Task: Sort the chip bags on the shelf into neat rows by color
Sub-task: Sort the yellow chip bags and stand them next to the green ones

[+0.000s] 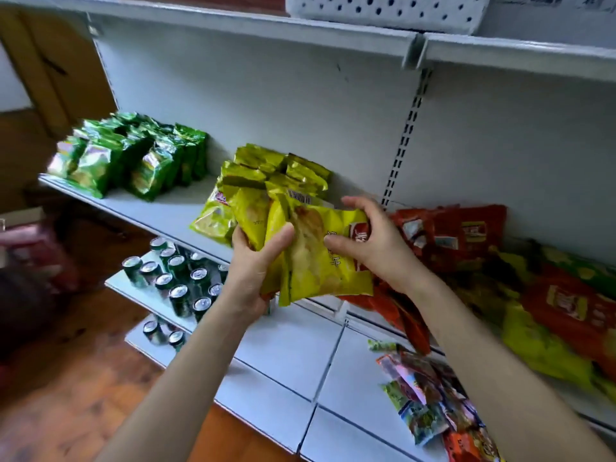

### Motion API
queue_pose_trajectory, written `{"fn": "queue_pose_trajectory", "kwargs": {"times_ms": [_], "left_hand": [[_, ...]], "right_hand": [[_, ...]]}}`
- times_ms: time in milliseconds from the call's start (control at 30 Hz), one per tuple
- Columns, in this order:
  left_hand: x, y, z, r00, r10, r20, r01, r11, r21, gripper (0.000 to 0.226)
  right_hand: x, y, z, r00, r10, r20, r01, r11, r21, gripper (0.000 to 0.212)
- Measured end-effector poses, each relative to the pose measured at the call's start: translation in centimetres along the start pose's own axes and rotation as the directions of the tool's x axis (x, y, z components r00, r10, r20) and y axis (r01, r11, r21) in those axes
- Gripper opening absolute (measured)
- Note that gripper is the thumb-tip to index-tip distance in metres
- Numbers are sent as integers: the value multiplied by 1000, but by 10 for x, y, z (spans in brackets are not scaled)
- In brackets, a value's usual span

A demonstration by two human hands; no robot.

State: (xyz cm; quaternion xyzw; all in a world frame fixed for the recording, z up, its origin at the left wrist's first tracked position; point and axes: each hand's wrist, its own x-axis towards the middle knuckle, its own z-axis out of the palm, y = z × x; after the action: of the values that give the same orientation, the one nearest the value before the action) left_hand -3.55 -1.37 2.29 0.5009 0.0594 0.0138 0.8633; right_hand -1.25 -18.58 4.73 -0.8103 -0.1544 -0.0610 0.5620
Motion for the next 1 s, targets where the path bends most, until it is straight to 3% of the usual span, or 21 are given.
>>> {"fn": "queue_pose_trajectory", "kwargs": {"times_ms": [100, 167, 267, 333, 400, 467, 633, 800, 933, 1000], "left_hand": [[3, 7, -37, 998, 24, -50, -20, 997, 81, 98], [6, 12, -55, 995, 29, -96, -24, 998, 55, 89], [16, 17, -73, 980, 35, -197, -40, 999, -20, 65], [25, 19, -81, 971, 39, -235, -52, 997, -49, 59], [33, 19, -83, 971, 35, -236, -48, 998, -49, 57], [40, 19, -83, 973, 27, -229, -38, 998, -42, 56], [62, 30, -83, 977, 58, -205, -66, 997, -31, 76], [87, 39, -91, 969, 134, -206, -134, 991, 12, 83], [104, 44, -96, 955, 204, -214, -195, 979, 65, 86], [110, 48, -102, 952, 204, -229, -196, 979, 61, 73]], "right_hand": [[5, -7, 36, 999, 20, 43, -22, 998, 53, 72], [9, -9, 55, 1000, 30, 8, -30, 998, 62, 87], [15, -8, 72, 994, 94, -47, -86, 984, 154, 92], [20, -7, 79, 985, 170, 7, -168, 962, 215, 82], [26, -3, 84, 977, 199, 82, -214, 946, 245, 54], [37, 3, 87, 972, 220, 79, -233, 926, 297, 40], [71, 10, 89, 960, 267, 82, -277, 879, 388, 33], [103, 11, 93, 952, 267, 148, -304, 867, 394, 72], [123, 11, 85, 945, 293, 146, -328, 859, 393, 62], [137, 10, 68, 961, 276, 2, -257, 891, 374, 34]]}}
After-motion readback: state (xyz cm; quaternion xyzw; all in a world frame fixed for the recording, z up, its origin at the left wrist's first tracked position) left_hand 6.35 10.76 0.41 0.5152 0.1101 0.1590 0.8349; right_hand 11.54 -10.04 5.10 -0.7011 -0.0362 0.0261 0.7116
